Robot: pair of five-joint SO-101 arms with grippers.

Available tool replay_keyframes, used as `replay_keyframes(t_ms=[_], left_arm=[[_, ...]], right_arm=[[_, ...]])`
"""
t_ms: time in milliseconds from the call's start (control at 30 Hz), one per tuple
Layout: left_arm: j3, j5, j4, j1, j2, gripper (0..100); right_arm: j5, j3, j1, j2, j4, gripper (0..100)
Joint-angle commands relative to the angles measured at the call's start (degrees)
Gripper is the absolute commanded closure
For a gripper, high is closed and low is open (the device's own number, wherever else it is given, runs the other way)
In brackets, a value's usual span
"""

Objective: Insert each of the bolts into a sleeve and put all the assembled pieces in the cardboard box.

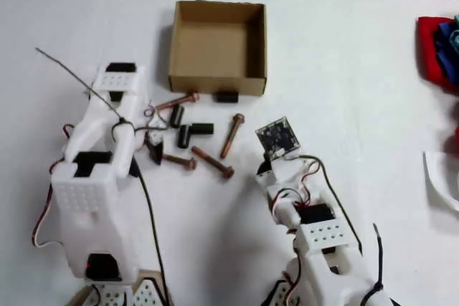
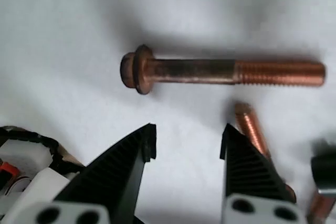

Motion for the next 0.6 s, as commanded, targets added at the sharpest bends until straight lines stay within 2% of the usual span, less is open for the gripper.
replay_keyframes(t_ms=[0,267,567], left_arm=[[-4.79,0.79,0.44,-2.99,2.81,78],[-15.34,0.7,0.53,-7.65,6.68,78],[-19.74,1.23,1.76,-8.18,6.59,78]], right_arm=[[-0.09,-0.26,-0.04,-0.13,-1.19,97.8],[-0.09,-0.26,-0.04,-0.13,-1.19,97.8],[0.0,-0.26,-0.04,-0.13,-1.19,97.8]])
